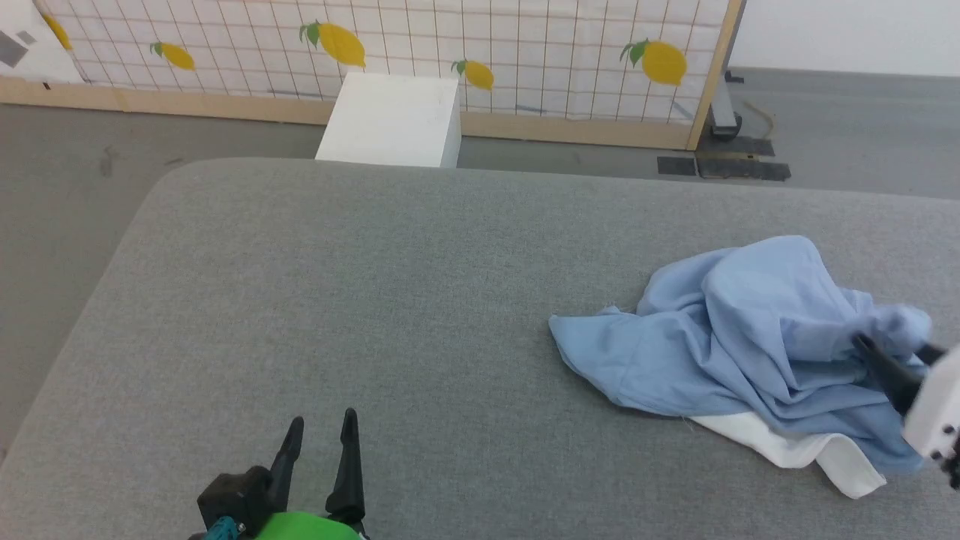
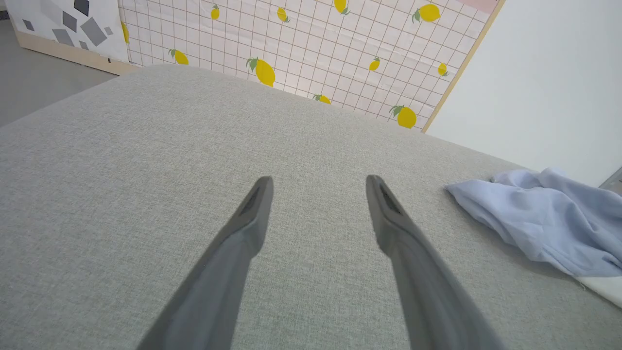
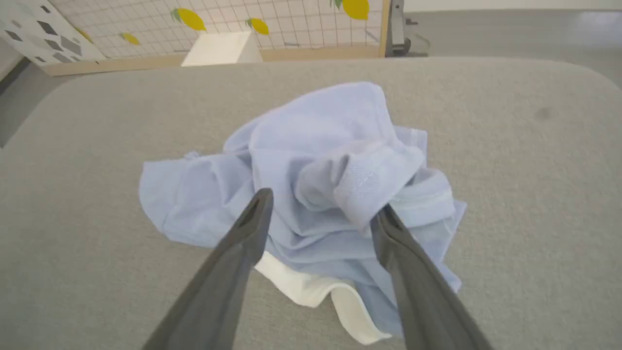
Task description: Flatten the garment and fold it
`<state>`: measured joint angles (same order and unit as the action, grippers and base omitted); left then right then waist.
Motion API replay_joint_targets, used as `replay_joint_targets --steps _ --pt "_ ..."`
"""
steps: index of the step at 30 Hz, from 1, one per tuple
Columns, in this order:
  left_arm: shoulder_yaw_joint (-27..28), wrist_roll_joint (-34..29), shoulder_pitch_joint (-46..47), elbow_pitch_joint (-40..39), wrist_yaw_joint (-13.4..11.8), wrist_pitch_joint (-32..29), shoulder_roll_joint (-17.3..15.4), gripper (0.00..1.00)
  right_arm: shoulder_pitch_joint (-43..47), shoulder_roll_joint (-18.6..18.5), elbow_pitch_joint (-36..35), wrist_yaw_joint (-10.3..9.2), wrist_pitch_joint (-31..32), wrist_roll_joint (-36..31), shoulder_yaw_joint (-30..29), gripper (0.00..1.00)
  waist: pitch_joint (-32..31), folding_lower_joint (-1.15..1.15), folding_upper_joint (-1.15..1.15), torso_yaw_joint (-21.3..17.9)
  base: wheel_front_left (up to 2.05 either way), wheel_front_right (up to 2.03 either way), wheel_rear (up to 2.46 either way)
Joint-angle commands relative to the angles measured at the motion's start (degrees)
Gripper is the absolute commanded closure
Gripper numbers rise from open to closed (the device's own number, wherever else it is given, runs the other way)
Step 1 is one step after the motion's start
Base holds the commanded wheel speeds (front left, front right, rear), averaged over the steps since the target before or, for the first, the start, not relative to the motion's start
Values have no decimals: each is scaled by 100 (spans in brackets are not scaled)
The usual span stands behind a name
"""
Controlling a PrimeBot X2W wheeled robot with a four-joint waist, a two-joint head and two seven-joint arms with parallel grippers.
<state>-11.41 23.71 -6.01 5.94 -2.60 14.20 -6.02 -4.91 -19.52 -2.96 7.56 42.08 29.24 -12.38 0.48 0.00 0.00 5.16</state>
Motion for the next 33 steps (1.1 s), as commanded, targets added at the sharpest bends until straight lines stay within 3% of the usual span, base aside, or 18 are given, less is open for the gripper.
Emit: replay_joint_targets --steps 1,5,9,20,28,29,30,31,33 --pt "-5 28 -69 1 -28 -5 -14 0 -161 1 -256 -8 143 138 173 0 -51 0 0 5 0 0 0" --pt "-18 38 -72 -35 -36 1 -10 0 -437 23 -795 -8 650 377 876 0 -28 0 0 51 0 0 0" --pt "-51 38 -6 -46 -23 6 -5 0 -704 102 -717 -8 974 460 1627 0 108 0 0 152 0 0 0" --pt "-145 52 333 86 38 24 45 0 -1664 -30 1350 -8 662 -196 2988 0 651 0 0 766 0 0 0" --pt "-254 77 512 213 88 45 116 0 -1917 -18 2706 -8 322 -513 3545 0 863 0 0 1089 0 0 0" --pt "-258 78 527 224 88 47 122 0 -1926 -20 2809 -8 304 -520 3588 6 871 0 0 1103 0 0 0" --pt "-260 79 542 235 85 50 127 0 -1949 -21 2902 -8 255 -512 3628 59 880 0 0 1111 0 0 0" --pt "-260 80 554 245 82 52 132 0 -1981 -18 2951 -8 158 -490 3647 100 883 0 0 1114 0 0 0" --pt "-251 82 562 263 73 56 139 0 -2059 14 2939 -8 1 -343 3683 100 864 0 0 1094 0 0 0"
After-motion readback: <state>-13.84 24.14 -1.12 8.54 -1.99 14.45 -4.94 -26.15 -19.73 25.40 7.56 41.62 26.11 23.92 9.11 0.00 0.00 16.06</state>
